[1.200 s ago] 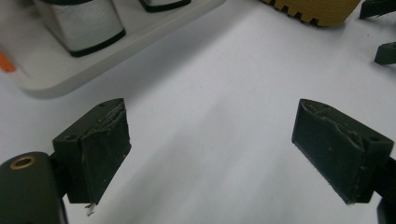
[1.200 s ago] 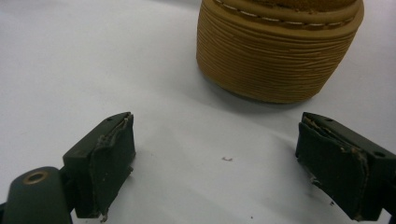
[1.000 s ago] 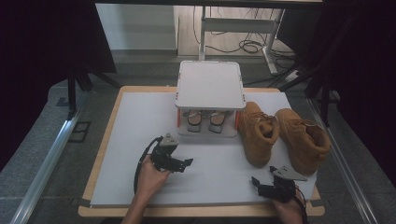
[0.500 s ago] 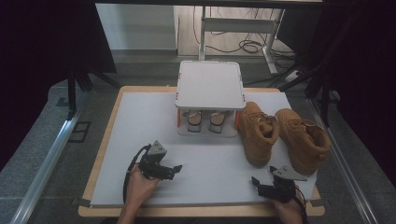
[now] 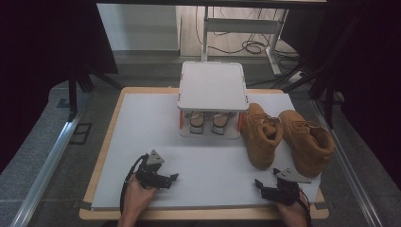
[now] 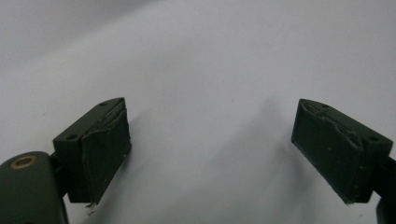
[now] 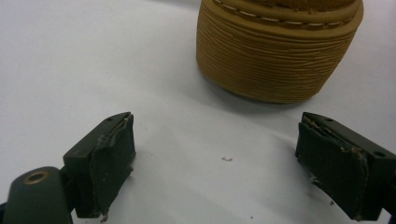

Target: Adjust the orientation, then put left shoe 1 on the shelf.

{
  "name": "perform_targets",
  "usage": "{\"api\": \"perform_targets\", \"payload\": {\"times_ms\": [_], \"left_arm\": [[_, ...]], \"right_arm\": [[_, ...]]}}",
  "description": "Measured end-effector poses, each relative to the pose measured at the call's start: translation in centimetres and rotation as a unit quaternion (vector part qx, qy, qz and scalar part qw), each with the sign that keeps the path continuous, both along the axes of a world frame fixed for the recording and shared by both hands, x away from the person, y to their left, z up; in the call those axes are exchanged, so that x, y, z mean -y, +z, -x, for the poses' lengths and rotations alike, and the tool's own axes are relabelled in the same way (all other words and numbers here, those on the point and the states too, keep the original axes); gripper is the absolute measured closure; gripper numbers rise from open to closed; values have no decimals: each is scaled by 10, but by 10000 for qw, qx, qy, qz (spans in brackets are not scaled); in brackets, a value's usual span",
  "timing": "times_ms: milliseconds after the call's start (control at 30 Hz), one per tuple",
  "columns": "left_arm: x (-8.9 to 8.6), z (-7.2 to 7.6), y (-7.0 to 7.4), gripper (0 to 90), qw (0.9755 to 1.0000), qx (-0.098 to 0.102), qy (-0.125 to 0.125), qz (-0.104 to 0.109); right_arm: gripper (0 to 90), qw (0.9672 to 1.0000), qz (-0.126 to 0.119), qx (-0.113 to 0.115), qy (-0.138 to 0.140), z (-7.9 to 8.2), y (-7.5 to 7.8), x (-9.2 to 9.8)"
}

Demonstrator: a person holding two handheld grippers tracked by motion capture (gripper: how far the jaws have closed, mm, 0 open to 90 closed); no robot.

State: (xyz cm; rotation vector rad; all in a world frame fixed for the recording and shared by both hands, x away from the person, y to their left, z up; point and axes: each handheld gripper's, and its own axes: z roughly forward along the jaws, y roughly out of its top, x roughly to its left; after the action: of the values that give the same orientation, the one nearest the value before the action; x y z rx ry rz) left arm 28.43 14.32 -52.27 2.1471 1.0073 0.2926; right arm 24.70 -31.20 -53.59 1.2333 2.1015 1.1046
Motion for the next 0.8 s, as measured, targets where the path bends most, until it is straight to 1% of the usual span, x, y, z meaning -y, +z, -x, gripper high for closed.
{"api": "perform_targets", "payload": {"times_ms": [100,167,200,233,300,333,400,567,700,800], "left_arm": [[-3,0,0,115,10000,-17,71,-18],[-3,0,0,118,10000,-13,94,15],[-3,0,0,120,9999,-17,100,-14],[-2,1,0,123,9999,5,113,-68],[2,2,-1,128,9995,118,118,-282],[4,3,-1,127,9992,164,116,-351],[3,3,-1,126,9993,128,127,-320],[3,3,-1,126,9993,143,128,-332],[3,3,-1,127,9992,147,130,-334],[3,3,-1,127,9992,150,132,-334]], "right_arm": [[117,10000,1,0,1,0,0,0],[117,10000,13,8,7,0,0,0],[117,10000,15,9,7,0,0,0],[117,10000,17,9,6,0,0,0],[117,10000,20,9,6,0,0,0],[118,10000,26,-8,22,0,0,0],[118,10000,56,-62,43,0,2,0],[112,9994,182,-285,56,-1,8,-1],[64,9988,30,-479,73,-1,11,-1],[49,9986,-47,-526,104,-1,13,-2]]}}
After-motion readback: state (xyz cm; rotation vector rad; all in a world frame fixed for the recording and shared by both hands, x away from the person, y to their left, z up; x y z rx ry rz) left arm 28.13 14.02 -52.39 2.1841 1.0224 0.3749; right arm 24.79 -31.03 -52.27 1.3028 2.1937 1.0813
